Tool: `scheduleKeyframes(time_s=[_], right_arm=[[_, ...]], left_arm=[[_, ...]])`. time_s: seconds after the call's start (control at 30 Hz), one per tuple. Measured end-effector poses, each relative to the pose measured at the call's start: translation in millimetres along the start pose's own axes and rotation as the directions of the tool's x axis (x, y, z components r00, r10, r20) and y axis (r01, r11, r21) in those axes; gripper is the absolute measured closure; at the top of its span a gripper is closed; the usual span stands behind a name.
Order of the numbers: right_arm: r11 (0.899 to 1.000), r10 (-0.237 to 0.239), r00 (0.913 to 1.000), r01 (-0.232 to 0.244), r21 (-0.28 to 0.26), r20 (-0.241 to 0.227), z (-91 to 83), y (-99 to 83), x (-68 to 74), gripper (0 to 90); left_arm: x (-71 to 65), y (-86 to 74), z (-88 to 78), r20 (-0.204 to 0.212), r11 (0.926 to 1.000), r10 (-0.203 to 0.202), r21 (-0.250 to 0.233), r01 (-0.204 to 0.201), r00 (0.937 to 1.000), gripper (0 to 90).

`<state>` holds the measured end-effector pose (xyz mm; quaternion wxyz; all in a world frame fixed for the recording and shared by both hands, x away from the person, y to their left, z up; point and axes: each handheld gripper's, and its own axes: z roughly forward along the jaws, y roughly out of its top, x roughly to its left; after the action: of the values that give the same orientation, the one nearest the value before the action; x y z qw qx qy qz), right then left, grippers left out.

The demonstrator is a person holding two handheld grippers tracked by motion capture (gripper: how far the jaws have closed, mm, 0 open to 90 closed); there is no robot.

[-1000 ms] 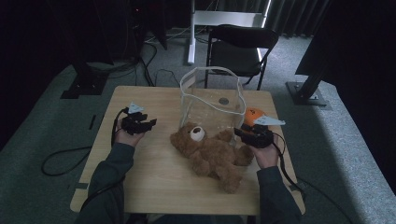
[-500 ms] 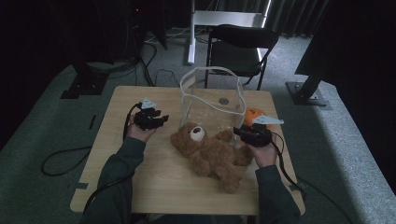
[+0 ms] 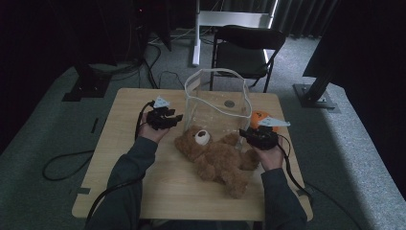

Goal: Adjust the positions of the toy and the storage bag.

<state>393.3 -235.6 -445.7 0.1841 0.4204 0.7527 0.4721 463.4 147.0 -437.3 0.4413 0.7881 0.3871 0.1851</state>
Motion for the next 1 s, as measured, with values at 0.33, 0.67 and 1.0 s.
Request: scheduleKeyframes(time_s=[0.33, 0.67, 1.0], right_arm=[[1.0, 0.003, 1.0, -0.003, -0.003, -0.003, 0.6, -0.3, -0.2, 68.7], [1.0, 0.009, 1.0, -0.009, 0.001, -0.001, 2.4, -2.1, -0.7, 69.6], [1.0, 0.0, 0.9998, 0.0, 0.002, 0.02, 2.5, -1.0, -0.4, 80.5]], left_arm=[[-12.1, 11.7, 8.8, 0.008, 0.9998, 0.011, -0.017, -0.011, 0.9999, 57.6], [-21.5, 19.9, 16.2, 0.005, 0.9991, 0.041, -0.011, -0.041, 0.9992, 72.2], [-22.6, 19.1, 14.4, -0.012, 0.9981, 0.062, -0.005, -0.062, 0.998, 85.9]])
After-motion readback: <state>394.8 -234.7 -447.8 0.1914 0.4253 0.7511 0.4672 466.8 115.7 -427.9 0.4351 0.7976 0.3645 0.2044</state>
